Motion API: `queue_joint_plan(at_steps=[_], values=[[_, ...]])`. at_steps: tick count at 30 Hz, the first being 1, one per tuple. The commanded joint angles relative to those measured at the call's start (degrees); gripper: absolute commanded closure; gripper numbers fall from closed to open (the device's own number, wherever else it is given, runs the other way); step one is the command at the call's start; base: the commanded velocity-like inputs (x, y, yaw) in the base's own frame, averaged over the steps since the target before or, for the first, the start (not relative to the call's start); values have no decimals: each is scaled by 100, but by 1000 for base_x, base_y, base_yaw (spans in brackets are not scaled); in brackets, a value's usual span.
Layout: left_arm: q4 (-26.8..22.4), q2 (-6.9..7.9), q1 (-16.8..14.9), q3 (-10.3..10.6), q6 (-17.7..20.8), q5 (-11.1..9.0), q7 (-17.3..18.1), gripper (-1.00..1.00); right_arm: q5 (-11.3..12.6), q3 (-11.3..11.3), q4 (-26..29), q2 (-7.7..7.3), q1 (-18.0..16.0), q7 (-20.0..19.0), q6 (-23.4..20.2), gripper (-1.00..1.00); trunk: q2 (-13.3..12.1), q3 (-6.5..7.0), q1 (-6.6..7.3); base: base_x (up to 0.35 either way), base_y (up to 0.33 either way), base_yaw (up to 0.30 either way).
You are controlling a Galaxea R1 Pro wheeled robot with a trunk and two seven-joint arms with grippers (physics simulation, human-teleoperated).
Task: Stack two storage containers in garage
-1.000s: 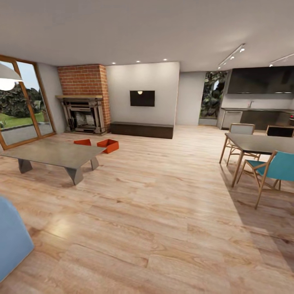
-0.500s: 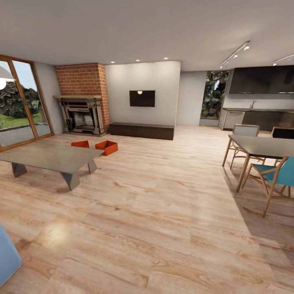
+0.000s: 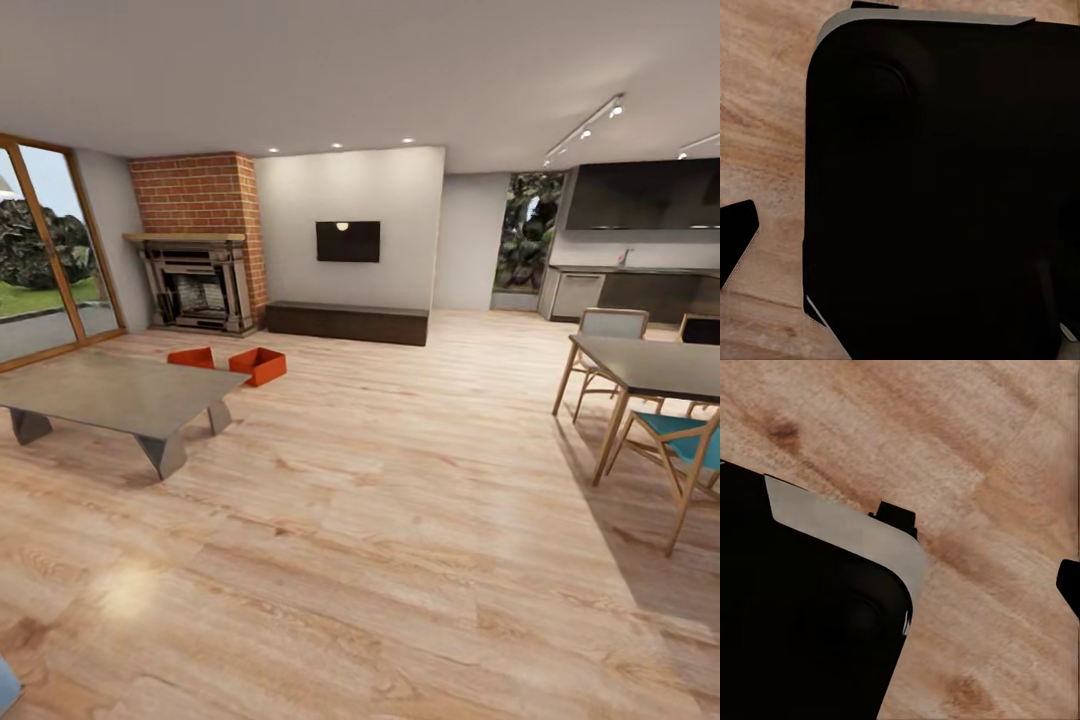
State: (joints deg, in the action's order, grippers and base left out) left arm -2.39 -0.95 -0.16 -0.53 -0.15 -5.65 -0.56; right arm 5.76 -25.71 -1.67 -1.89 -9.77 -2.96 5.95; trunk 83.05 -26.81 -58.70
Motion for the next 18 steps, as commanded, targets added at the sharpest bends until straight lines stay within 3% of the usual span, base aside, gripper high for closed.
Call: queue_joint_plan(at_steps=[1, 18], values=[[-1, -1, -2, 0, -2, -59, -6, -100, 60, -38, -18, 1, -7, -30, 37, -100, 2, -6, -3, 333, 0, 0], [-1, 15, 0, 0, -12, -59, -6, -100, 57, -39, -18, -16, -7, -30, 44, -100, 2, -6, -3, 333, 0, 0]])
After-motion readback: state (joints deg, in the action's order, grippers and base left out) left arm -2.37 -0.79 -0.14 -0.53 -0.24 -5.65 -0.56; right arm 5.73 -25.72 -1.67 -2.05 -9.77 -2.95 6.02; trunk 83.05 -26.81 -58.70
